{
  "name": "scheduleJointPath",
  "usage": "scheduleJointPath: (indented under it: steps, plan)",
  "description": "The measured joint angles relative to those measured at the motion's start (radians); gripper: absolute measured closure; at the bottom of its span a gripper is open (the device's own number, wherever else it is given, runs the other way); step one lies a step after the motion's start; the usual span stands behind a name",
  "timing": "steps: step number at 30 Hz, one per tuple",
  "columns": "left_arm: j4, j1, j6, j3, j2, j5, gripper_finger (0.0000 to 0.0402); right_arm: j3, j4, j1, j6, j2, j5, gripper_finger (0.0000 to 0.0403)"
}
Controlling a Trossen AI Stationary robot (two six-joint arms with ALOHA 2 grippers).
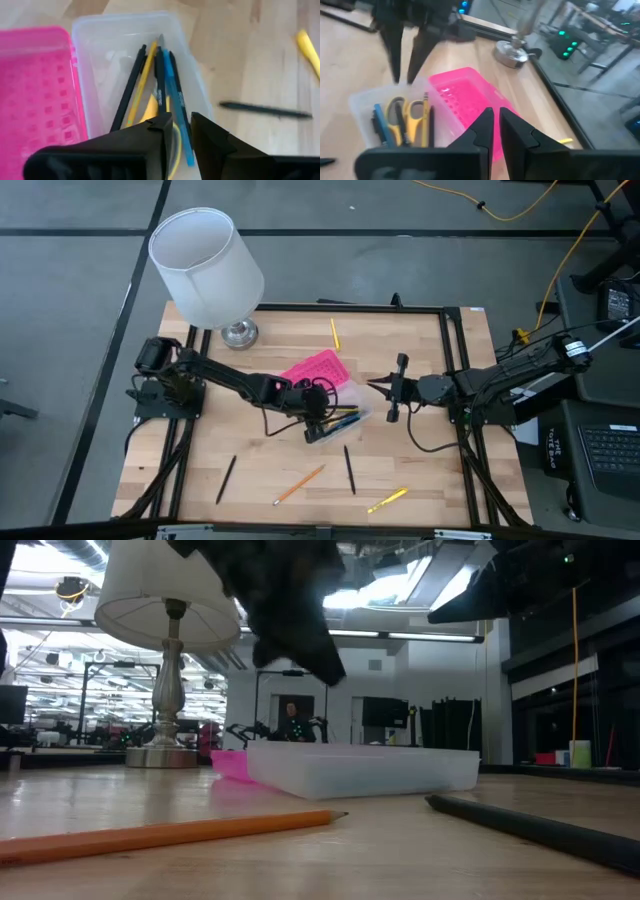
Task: Pick & place school supplies into a supply box
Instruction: Put the black pen into the supply box
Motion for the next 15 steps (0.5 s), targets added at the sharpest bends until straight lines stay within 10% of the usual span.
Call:
scheduleJointPath:
  steps: [15]
  plan:
    - [-0.034, -0.216, 0.069, -0.172, -0.209, -0.221, 0.0385, 0.000, -0.001, 0.000, 0.001, 0.000, -0.088, 0.0367]
